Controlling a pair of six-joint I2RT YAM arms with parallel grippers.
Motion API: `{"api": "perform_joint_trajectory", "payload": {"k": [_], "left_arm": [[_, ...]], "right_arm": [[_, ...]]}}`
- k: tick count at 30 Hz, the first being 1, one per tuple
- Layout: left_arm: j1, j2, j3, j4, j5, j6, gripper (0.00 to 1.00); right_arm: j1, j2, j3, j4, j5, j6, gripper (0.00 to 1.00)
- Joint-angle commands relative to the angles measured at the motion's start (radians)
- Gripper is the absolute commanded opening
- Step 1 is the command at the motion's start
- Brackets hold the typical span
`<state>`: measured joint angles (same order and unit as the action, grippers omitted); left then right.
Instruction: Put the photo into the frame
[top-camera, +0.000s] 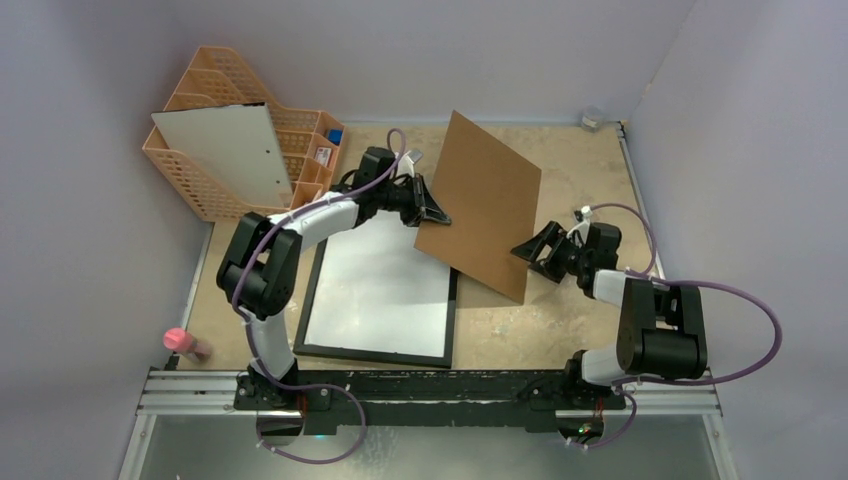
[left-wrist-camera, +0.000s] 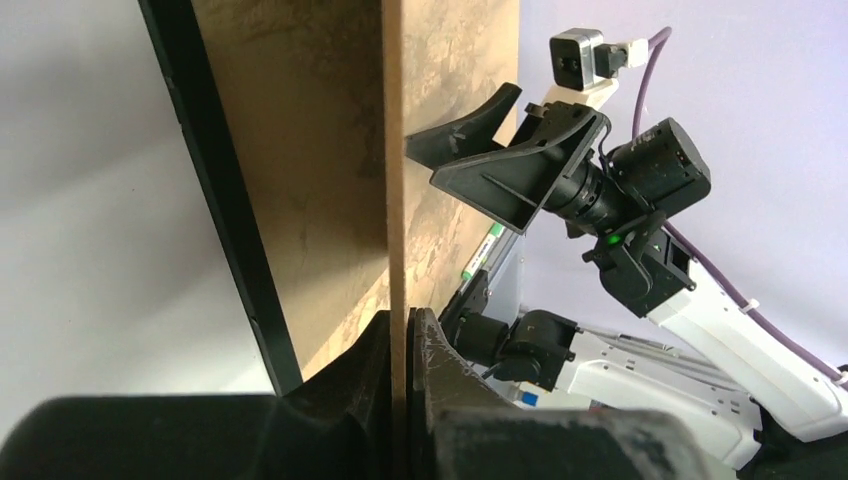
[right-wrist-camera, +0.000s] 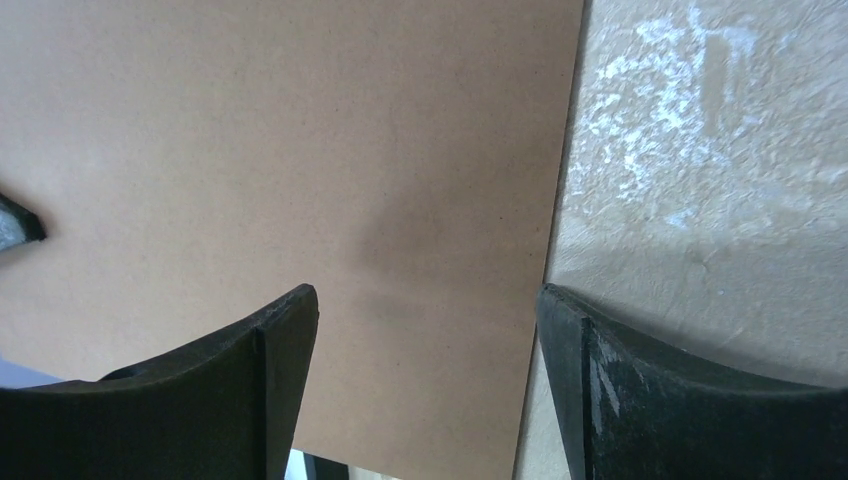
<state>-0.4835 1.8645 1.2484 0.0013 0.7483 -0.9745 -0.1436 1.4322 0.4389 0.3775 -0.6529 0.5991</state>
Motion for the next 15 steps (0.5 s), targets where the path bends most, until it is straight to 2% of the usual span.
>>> {"api": "perform_joint_trajectory", "payload": {"k": [1,6,10,15], "left_arm": [[0.029,-0.010,0.104,0.010,0.087,0.059,0.00],[0.065,-0.020,0.185,0.008,0.186,0.041,0.00],[0.078,-0.052,0.232,0.080,0.251,-0.032,0.00],[0.102,-0.102,0.270,0.152,0.313,-0.103,0.00]], "right_arm": [[0.012,-0.017,-0.021,-0.054,-0.031,0.050,0.83],[0.010,-0.061,-0.005,0.113,-0.080,0.190,0.89],[0.011,-0.061,0.047,0.225,-0.131,0.319,0.94],[0.010,-0.066,0.076,0.531,-0.265,0.561,0.94]]}}
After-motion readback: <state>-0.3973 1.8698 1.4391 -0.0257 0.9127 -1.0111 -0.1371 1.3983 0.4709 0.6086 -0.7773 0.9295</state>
